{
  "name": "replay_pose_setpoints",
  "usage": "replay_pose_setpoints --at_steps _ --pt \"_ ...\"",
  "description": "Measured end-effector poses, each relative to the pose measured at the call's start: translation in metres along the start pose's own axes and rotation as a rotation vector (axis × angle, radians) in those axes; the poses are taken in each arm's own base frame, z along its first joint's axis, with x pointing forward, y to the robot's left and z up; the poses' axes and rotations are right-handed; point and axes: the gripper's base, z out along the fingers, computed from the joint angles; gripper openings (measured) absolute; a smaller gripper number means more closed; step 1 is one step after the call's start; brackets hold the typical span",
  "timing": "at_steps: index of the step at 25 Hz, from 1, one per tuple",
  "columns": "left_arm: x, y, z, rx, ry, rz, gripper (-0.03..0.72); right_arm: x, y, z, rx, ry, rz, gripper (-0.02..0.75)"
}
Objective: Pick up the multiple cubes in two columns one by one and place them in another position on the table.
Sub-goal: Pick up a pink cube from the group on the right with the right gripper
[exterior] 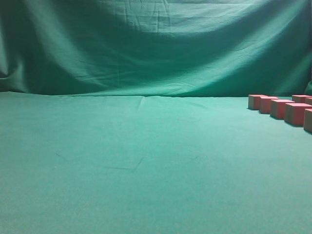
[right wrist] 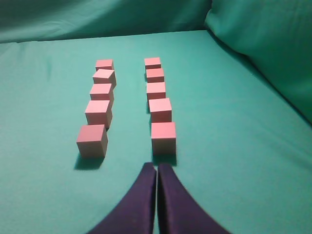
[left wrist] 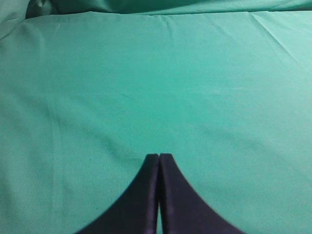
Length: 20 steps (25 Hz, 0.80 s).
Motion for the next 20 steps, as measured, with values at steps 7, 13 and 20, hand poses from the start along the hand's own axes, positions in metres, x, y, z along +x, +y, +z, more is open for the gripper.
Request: replay_pose_setpoints --at_steps 7,13,20 --pt "0.0000 0.0000 0.0000 0.000 0.000 0.000 0.000 0.0000 0.0000 0.0000 0.000 0.000 0.000 0.000" --pt "0.0000 0.0000 0.0000 0.000 0.000 0.000 0.000 0.0000 0.0000 0.0000 0.000 0.000 0.000 0.000" --pt "0.0000 0.0000 0.0000 0.000 0.000 0.000 0.000 0.0000 0.0000 0.0000 0.000 0.000 0.000 0.000"
